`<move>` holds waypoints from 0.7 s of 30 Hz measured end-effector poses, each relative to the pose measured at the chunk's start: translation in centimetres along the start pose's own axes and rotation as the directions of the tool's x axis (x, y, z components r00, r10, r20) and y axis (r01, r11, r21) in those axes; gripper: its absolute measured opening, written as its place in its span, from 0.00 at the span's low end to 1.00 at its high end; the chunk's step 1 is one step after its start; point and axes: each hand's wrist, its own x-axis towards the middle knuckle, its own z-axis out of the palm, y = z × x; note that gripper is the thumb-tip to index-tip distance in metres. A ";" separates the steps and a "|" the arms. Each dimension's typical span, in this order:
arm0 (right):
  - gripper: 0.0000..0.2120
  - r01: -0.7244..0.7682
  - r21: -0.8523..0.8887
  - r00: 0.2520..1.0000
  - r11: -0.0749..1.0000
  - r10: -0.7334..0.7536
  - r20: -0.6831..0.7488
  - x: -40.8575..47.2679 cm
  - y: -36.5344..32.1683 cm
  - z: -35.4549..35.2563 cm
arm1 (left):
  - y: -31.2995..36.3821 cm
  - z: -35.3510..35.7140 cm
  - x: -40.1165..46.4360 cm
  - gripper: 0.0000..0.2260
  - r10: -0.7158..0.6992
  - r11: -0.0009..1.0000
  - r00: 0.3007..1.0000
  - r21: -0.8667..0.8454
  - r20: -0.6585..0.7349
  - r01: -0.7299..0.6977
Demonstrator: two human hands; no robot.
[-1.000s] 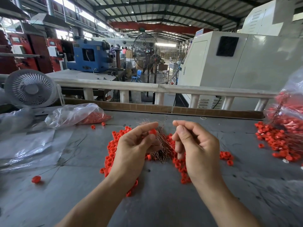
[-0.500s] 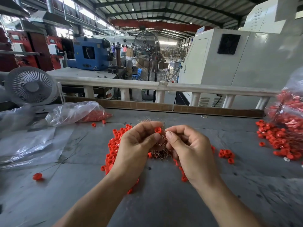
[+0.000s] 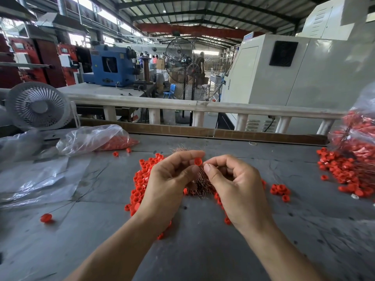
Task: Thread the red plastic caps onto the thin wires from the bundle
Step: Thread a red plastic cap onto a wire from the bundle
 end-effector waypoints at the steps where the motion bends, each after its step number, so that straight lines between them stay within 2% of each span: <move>1: 0.07 0.002 -0.009 1.000 1.000 -0.002 0.002 0.0 0.0 0.0 | 0.0 0.0 0.0 0.12 -0.004 1.000 1.000 -0.002 0.002 0.004; 10: 0.08 -0.034 -0.024 0.999 0.999 0.034 0.007 0.0 0.3 0.1 | 0.0 0.2 0.0 0.13 -0.021 1.000 1.000 -0.008 -0.006 0.021; 21: 0.08 -0.063 -0.022 0.998 0.998 0.062 -0.019 0.0 0.2 0.1 | 0.0 0.2 0.1 0.09 -0.052 0.997 0.997 -0.065 -0.053 0.048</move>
